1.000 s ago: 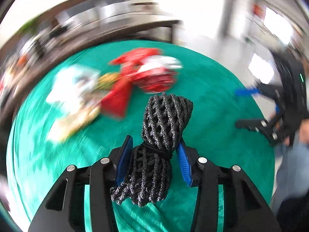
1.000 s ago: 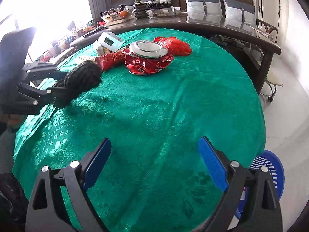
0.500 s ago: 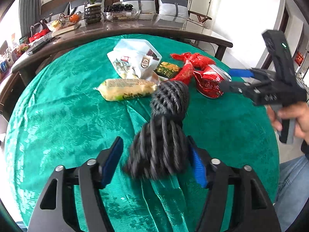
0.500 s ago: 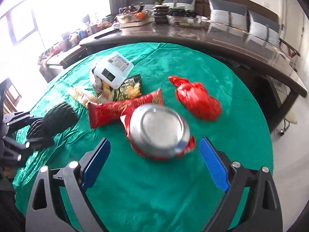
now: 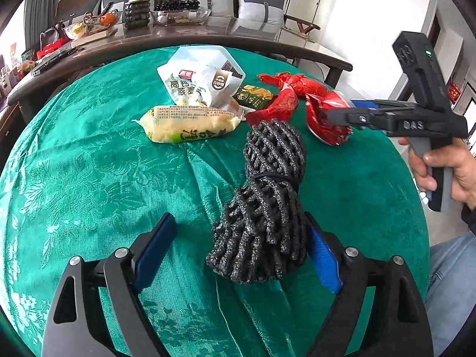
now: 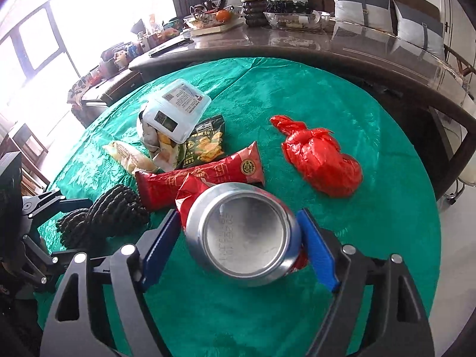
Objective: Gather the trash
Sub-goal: 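Grasp the black mesh nets with left tool while right tool grasps the crushed can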
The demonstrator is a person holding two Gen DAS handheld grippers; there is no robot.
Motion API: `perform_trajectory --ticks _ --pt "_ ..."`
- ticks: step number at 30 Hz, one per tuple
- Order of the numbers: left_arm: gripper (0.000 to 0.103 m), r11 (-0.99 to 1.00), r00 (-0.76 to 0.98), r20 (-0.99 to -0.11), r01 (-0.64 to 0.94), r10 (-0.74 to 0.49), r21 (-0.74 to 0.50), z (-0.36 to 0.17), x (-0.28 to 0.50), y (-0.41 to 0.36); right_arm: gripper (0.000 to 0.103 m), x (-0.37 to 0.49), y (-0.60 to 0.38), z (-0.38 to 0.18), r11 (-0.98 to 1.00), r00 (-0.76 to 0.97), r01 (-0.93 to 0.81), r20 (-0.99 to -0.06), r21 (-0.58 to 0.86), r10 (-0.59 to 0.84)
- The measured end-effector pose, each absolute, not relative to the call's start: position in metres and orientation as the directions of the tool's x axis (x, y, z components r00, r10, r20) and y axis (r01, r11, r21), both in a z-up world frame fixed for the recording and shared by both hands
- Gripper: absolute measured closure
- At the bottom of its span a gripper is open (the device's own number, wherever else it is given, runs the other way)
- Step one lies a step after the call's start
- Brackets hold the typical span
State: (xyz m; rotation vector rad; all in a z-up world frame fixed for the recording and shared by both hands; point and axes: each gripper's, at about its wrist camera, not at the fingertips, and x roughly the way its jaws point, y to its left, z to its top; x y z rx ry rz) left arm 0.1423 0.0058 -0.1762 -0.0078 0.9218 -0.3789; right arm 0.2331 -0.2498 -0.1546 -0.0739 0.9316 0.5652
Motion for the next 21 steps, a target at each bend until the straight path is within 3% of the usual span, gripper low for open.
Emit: perform_trajectory --ticks 7,16,21 --pt "0.019 0.935 0.545 -0.775 0.313 -0.319 -0.165 -0.176 0.143 0.006 0.026 0.175 -0.261 -0.158 0.957 0.515 -0.291 -0.842 0.003 0.159" --pt "0.019 0.933 0.550 -0.762 0.294 -0.341 -0.206 -0.177 0.143 0.013 0.018 0.133 -0.269 -0.147 0.942 0.465 -0.278 -0.832 0.187 0.302" --pt "0.018 0.937 0.551 -0.769 0.299 -0.324 -0.180 -0.176 0.139 0.008 0.018 0.136 -0.273 -0.140 0.963 0.538 -0.266 -0.822 0.045 0.187"
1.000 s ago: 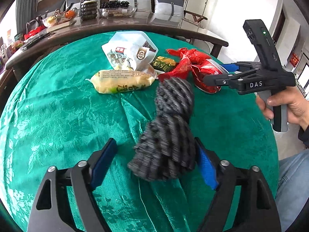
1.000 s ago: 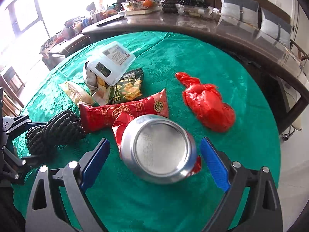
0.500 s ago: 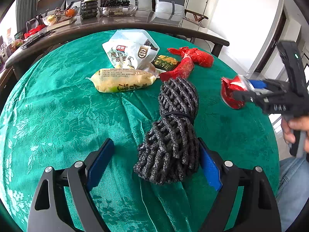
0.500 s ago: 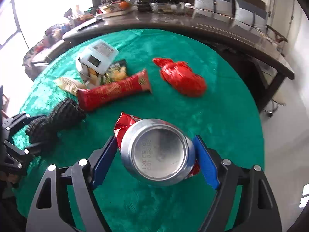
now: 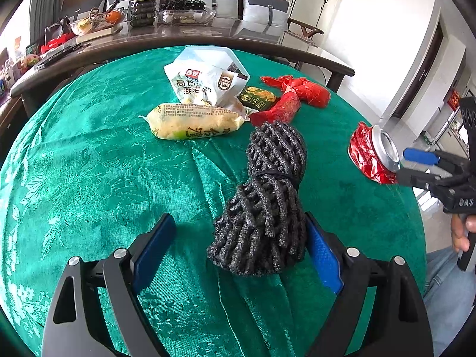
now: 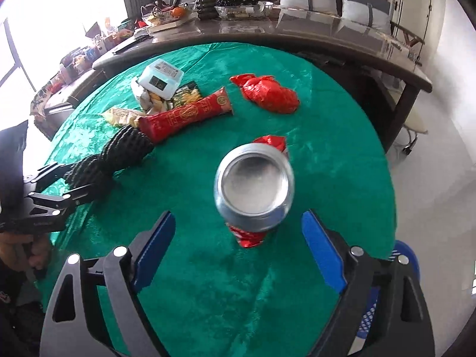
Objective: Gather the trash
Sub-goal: 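Grasp the black mesh nets with left tool while right tool grasps the crushed can, then carry mesh nets and crushed can to the blue basket and release both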
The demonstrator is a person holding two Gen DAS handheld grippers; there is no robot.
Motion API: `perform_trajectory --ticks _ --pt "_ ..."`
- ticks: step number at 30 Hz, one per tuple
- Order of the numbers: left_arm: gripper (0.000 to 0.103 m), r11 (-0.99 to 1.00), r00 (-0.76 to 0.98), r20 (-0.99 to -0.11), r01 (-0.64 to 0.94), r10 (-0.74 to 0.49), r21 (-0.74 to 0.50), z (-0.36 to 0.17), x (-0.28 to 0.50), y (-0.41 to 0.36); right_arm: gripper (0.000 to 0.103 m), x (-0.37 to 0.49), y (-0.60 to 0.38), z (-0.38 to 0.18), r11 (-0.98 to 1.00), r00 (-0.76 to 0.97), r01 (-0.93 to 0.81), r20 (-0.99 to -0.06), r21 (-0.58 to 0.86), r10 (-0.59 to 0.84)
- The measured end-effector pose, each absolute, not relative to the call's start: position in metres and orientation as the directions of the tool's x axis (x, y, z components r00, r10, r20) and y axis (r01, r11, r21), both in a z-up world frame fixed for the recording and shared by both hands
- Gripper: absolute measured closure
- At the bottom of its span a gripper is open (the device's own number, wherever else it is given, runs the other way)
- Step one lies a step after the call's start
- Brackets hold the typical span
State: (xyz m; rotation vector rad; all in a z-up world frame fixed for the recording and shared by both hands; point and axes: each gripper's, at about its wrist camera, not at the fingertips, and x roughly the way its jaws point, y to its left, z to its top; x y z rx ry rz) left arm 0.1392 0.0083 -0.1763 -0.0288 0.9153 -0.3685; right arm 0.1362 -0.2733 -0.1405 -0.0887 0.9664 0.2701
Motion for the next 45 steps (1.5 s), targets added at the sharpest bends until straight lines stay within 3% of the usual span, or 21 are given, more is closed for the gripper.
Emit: perform_trajectory --ticks 9,14,18,20,21,24,34,45 --pt "0.013 0.888 0.511 -0.756 0.415 -0.409 -0.199 -0.136 0.138 -0.008 0.018 0.162 -0.269 -0.146 0.965 0.530 -0.260 -0.829 0.039 0.176" --pt "0.013 0.909 0.484 -0.828 0.410 -0.283 -0.071 -0.146 0.163 -0.035 0.018 0.171 -0.261 -0.147 0.971 0.529 -0.240 -0.840 -0.014 0.118" --pt "0.034 0.914 0.468 -0.857 0.406 -0.215 -0.008 -0.158 0.178 -0.047 0.019 0.174 -0.263 -0.147 0.975 0.521 -0.222 -0.847 -0.011 0.109" --pt "0.048 0.914 0.459 -0.864 0.405 -0.206 -0.002 -0.161 0.179 -0.048 0.027 0.175 -0.264 -0.148 0.974 0.513 -0.225 -0.851 -0.011 0.109" --pt "0.062 0.914 0.455 -0.865 0.405 -0.210 -0.009 -0.162 0.179 -0.047 0.041 0.176 -0.265 -0.149 0.972 0.502 -0.235 -0.857 -0.002 0.120" --pt "0.069 0.917 0.462 -0.857 0.398 -0.229 -0.030 -0.158 0.174 -0.044 0.043 0.172 -0.265 -0.145 0.970 0.510 -0.242 -0.853 -0.017 0.112" --pt "0.071 0.892 0.479 -0.806 0.433 -0.347 -0.127 -0.133 0.152 -0.060 0.043 0.147 -0.273 -0.122 0.963 0.557 -0.270 -0.818 -0.012 0.146" --pt "0.071 0.875 0.467 -0.808 0.469 -0.360 -0.118 -0.128 0.154 -0.104 0.043 0.133 -0.289 -0.111 0.966 0.590 -0.259 -0.792 -0.004 0.155"
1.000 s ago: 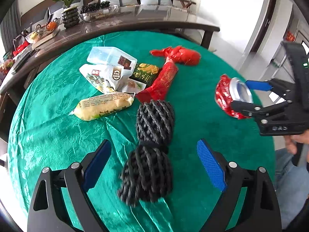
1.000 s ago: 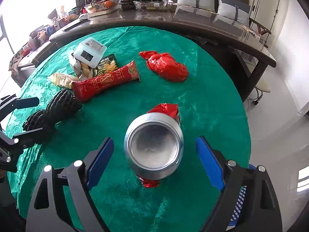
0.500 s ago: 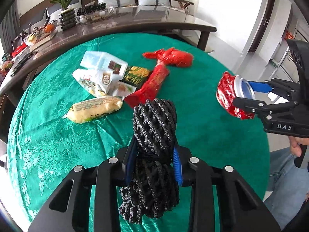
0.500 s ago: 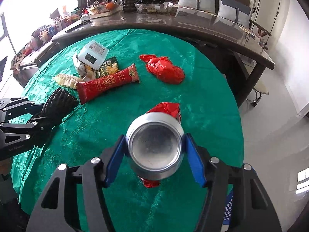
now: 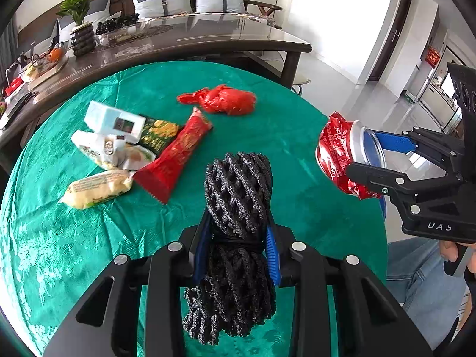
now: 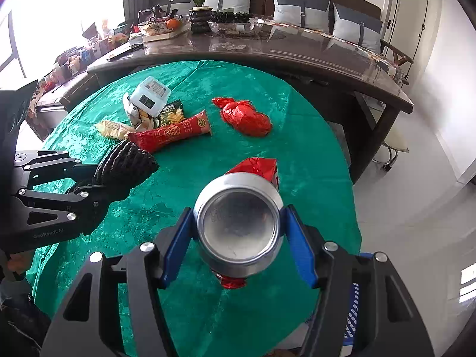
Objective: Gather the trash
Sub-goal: 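Carry mesh nets and crushed can to the blue basket and release both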
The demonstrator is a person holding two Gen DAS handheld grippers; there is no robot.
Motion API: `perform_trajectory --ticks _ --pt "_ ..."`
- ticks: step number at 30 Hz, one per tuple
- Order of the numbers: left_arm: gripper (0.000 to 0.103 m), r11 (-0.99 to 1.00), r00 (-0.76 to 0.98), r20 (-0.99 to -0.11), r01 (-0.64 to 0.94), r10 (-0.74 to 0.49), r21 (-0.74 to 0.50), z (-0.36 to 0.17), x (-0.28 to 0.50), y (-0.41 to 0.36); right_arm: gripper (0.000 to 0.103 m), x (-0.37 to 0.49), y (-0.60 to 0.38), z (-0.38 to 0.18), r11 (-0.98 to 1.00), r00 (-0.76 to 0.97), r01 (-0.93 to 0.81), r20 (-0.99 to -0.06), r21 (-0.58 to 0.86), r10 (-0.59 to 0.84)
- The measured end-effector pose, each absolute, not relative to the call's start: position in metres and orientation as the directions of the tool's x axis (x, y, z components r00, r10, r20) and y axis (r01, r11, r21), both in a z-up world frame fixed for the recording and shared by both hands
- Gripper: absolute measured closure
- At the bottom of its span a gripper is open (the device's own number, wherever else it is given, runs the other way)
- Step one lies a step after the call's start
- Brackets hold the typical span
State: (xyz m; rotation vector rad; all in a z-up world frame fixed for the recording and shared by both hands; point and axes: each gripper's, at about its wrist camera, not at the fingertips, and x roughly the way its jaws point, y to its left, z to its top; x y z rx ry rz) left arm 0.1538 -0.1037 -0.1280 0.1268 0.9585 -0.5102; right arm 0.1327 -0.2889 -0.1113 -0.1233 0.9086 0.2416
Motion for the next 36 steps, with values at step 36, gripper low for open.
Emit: perform_trajectory --ticks 36 --pt "0.069 0.629 0.171 -0.844 0.743 -0.508 -0.228 -0.173 0.141 -0.449 0.043 0.090 -0.630 -0.206 0.911 0.494 0.347 -0.869 0.223 0.025"
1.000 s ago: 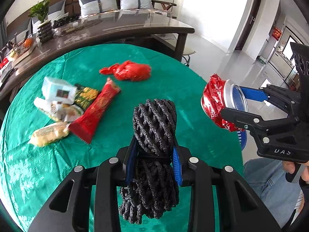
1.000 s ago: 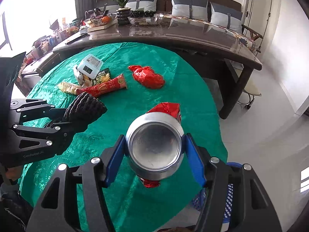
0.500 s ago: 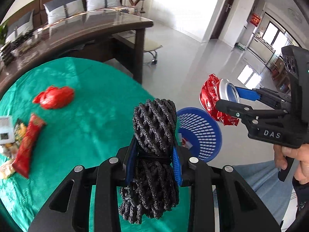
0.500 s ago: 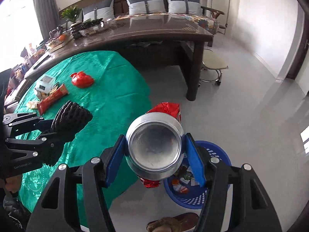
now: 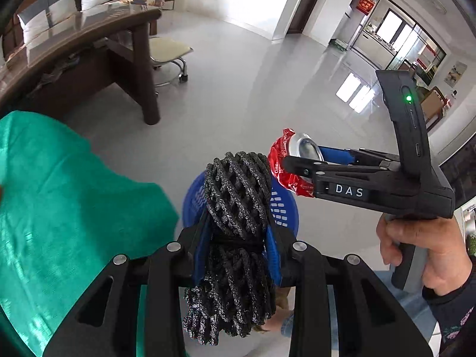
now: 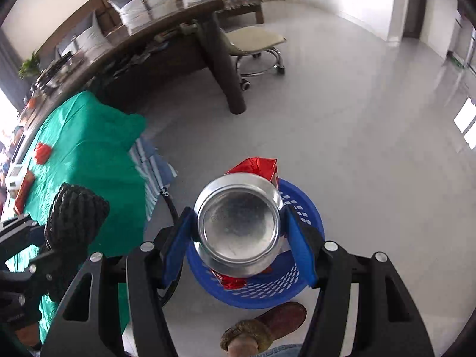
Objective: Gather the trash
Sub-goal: 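Carry mesh nets and crushed can to the blue basket and release both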
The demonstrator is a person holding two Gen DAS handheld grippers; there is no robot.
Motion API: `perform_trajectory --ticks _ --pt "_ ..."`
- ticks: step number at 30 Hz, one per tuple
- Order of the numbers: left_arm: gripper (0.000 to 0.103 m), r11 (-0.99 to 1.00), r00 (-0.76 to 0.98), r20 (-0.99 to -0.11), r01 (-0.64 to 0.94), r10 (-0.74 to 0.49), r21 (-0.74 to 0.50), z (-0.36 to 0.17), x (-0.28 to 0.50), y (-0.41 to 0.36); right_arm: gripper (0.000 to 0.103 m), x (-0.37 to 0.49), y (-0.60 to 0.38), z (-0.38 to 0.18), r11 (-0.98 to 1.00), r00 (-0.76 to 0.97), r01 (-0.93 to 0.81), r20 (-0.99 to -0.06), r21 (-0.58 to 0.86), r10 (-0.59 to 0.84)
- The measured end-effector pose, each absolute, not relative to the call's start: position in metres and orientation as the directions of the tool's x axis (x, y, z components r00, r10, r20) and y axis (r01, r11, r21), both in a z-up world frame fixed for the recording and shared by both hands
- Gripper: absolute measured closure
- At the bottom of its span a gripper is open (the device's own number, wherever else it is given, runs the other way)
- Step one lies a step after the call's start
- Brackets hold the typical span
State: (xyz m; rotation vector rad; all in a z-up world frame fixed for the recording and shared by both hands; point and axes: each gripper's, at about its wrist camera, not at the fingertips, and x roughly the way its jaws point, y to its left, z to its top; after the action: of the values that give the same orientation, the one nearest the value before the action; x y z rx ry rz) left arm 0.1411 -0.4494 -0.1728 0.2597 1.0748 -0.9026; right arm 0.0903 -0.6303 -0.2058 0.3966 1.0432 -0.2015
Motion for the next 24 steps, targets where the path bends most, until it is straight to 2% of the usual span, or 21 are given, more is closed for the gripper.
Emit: perform_trajectory --ticks 9,17,18,19,21,24 --pt "0.069 0.632 0.123 -0.865 0.733 -0.487 -0.251 -0.231 0.155 -0.503 0.042 0.090 -0.665 -0.230 0.872 0.472 0.402 -0.879 0.278 0.063" --pt "0.066 0.648 0.112 -0.871 0.715 -0.478 -0.264 -0.260 0.172 -0.520 0.042 0.091 -0.686 -0.242 0.826 0.481 0.437 -0.869 0.355 0.119" --pt "0.059 0.650 0.111 -0.872 0.713 -0.476 -0.264 -0.263 0.175 -0.522 0.037 0.091 -0.688 -0.243 0.823 0.483 0.440 -0.867 0.360 0.121" --pt "0.041 0.656 0.114 -0.873 0.707 -0.474 -0.264 -0.266 0.177 -0.524 0.022 0.091 -0.689 -0.243 0.818 0.485 0.445 -0.866 0.364 0.121" --pt "0.020 0.679 0.148 -0.868 0.689 -0.474 -0.253 -0.265 0.177 -0.521 0.018 0.091 -0.691 -0.241 0.809 0.499 0.457 -0.859 0.370 0.110" --pt "0.018 0.691 0.152 -0.863 0.672 -0.483 -0.268 -0.261 0.184 -0.523 0.018 0.086 -0.698 -0.234 0.789 0.524 0.477 -0.846 0.386 0.098"
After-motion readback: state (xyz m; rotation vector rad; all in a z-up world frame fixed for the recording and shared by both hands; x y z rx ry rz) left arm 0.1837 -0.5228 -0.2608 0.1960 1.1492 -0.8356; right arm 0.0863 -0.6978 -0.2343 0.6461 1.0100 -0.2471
